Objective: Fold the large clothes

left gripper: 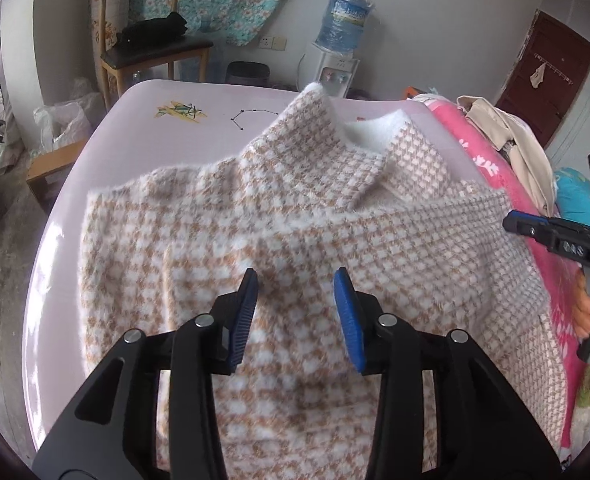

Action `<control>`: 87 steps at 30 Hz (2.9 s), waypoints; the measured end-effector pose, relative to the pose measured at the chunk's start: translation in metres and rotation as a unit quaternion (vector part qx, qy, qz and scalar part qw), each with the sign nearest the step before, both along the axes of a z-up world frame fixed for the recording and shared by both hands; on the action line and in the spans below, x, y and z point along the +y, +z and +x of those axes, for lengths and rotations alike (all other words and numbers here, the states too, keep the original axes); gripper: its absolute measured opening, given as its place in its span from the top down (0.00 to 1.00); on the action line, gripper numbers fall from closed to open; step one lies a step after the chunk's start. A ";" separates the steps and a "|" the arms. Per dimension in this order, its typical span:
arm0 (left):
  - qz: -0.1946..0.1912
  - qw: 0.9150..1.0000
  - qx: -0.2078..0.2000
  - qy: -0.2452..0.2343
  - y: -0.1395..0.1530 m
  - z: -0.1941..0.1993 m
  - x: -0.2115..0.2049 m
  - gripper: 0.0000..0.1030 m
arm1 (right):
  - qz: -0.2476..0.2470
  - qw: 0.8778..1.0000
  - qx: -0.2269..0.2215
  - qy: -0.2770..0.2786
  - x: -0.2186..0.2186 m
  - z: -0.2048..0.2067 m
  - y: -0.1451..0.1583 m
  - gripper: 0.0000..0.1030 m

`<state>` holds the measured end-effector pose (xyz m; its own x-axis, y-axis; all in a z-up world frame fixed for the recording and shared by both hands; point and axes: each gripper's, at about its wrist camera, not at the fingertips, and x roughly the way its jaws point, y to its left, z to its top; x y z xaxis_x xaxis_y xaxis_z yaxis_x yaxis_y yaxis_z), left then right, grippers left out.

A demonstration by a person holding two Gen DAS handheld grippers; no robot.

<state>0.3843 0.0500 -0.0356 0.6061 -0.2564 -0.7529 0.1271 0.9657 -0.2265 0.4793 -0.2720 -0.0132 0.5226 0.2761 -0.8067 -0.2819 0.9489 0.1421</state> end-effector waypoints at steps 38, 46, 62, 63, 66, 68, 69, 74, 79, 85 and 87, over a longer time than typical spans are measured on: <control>0.059 0.998 -0.002 -0.012 0.032 -0.132 -0.007 0.31 | -0.002 0.999 -0.009 -0.040 -0.018 -0.188 0.029 0.41; 0.070 0.995 0.052 -0.037 0.006 -0.227 -0.025 0.24 | 0.049 0.996 0.070 0.031 0.001 -0.288 -0.011 0.37; 0.105 0.993 0.052 -0.004 -0.033 -0.276 -0.024 0.15 | 0.028 0.994 0.067 -0.087 -0.063 -0.332 -0.028 0.37; 0.091 0.995 0.047 0.000 -0.029 -0.276 -0.020 0.15 | 0.035 0.993 0.067 -0.091 -0.066 -0.334 -0.025 0.38; 0.074 0.997 0.023 0.004 -0.015 -0.273 -0.015 0.15 | 0.049 0.993 0.044 -0.101 -0.071 -0.341 -0.012 0.38; 0.099 0.995 0.014 0.003 -0.012 -0.269 -0.021 0.15 | 0.052 0.994 0.016 -0.098 -0.062 -0.336 -0.005 0.45; 0.113 0.994 0.011 0.002 -0.013 -0.266 -0.025 0.15 | 0.059 0.994 0.011 -0.089 -0.057 -0.334 -0.003 0.51; 0.171 0.984 0.010 -0.040 -0.026 -0.263 -0.063 0.16 | 0.045 0.998 0.032 -0.034 -0.024 -0.322 -0.020 0.68; 0.232 0.968 -0.017 -0.089 -0.030 -0.299 -0.087 0.17 | 0.012 0.998 0.055 0.011 -0.011 -0.350 -0.038 0.75; 0.207 0.971 0.015 -0.114 -0.028 -0.338 -0.083 0.19 | -0.010 0.996 0.083 0.031 -0.012 -0.386 -0.039 0.75; 0.203 0.972 0.022 -0.115 -0.029 -0.353 -0.081 0.19 | -0.017 0.995 0.089 0.036 -0.013 -0.394 -0.036 0.74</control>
<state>0.0314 -0.0313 -0.0642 0.5322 -0.0584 -0.8446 0.3496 0.9238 0.1563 0.0858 -0.2851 -0.0496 0.3509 0.2786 -0.8940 -0.3218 0.9324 0.1643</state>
